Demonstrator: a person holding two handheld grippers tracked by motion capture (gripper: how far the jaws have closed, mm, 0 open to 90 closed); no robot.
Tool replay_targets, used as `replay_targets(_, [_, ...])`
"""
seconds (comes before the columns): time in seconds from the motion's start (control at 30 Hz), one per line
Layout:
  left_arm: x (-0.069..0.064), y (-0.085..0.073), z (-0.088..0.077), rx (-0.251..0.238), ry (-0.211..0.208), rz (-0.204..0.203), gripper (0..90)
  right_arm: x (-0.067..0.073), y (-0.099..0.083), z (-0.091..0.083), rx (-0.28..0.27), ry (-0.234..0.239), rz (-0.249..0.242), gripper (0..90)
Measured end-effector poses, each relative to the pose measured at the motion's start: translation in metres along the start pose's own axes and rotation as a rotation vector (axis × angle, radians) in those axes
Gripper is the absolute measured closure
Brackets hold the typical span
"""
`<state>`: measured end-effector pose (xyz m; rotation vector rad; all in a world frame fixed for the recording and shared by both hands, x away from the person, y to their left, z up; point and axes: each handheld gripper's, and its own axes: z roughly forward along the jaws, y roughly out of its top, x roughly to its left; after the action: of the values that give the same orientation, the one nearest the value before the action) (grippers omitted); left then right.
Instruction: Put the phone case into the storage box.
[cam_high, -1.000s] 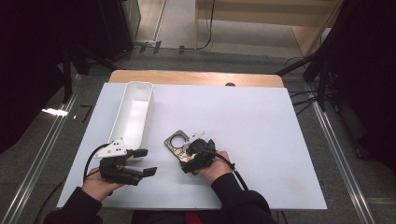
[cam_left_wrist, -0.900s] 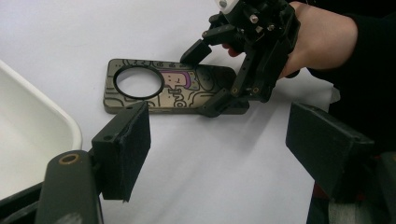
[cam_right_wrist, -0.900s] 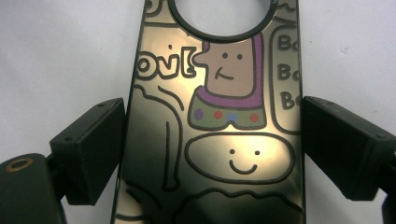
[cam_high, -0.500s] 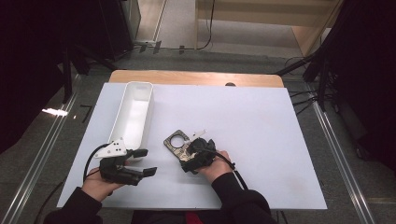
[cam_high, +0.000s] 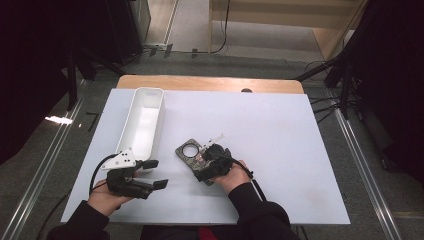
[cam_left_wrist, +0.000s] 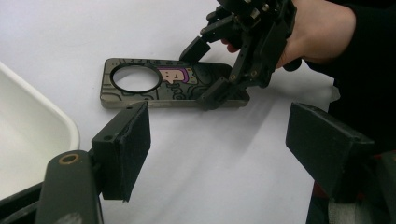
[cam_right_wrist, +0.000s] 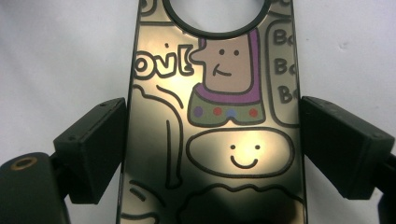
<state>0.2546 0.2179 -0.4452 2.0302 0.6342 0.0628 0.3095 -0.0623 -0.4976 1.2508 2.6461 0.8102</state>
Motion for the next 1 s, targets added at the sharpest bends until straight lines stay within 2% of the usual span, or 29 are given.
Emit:
replay_targets(0.2, [0.001, 0.000, 0.000, -0.002, 0.000, -0.003, 21.9, -0.008, 0.002, -0.010, -0.021, 0.030, 0.029, 10.6])
replay_targets(0.37, [0.000, 0.000, 0.001, -0.001, 0.000, -0.001, 21.9, -0.012, 0.003, -0.017, -0.027, 0.085, 0.047, 10.6])
replay_targets(0.5, [0.000, 0.000, 0.001, -0.001, 0.001, -0.003, 21.9, -0.014, 0.004, -0.023, -0.046, 0.111, 0.067, 10.6])
replay_targets(0.63, [0.001, 0.000, 0.002, 0.018, -0.004, -0.010, 22.0, -0.018, 0.003, -0.030, -0.063, 0.138, 0.074, 10.7])
replay_targets(0.9, [0.000, 0.000, 0.002, 0.015, -0.009, -0.012, 22.0, -0.027, 0.001, -0.045, -0.090, 0.174, 0.090, 10.7])
replay_targets(1.0, [0.000, 0.000, 0.003, 0.020, -0.011, -0.009, 22.0, -0.031, -0.001, -0.051, -0.099, 0.170, 0.093, 10.7])
